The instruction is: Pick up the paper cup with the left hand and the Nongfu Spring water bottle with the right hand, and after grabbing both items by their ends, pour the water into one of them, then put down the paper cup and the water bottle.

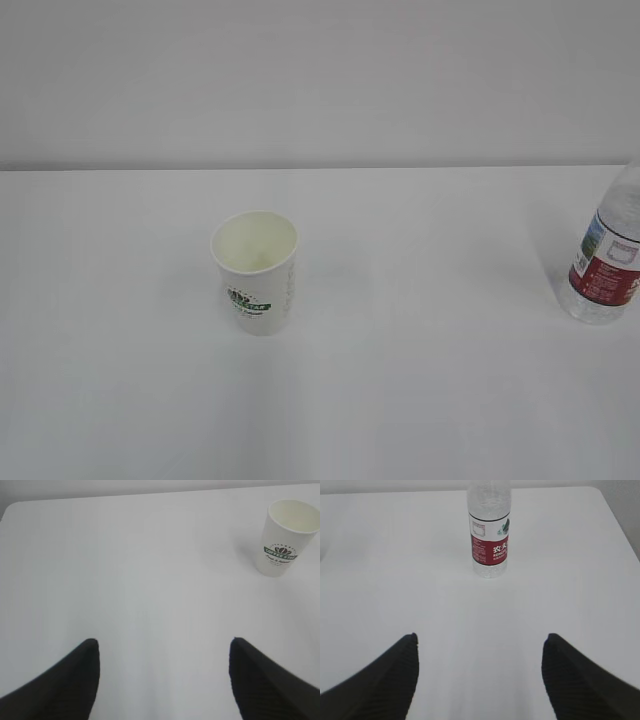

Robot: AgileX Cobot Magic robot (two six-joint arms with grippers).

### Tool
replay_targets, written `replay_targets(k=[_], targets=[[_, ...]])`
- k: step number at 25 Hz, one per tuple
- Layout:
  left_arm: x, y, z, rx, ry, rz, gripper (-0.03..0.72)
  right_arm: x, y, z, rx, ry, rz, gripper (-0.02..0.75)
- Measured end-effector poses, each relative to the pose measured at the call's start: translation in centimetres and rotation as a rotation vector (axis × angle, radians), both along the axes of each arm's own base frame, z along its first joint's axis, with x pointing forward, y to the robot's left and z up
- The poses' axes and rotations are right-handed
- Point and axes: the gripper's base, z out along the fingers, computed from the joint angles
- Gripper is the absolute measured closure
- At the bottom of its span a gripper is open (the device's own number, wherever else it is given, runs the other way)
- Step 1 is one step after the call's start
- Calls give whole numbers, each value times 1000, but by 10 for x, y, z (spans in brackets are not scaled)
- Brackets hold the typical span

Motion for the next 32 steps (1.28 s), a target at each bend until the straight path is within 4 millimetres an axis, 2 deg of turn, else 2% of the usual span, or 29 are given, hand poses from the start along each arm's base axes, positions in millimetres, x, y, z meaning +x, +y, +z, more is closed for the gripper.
replay_targets(k=[32], targets=[[0,0,0,0,0,0,101,0,0,0,-1,0,1,163]])
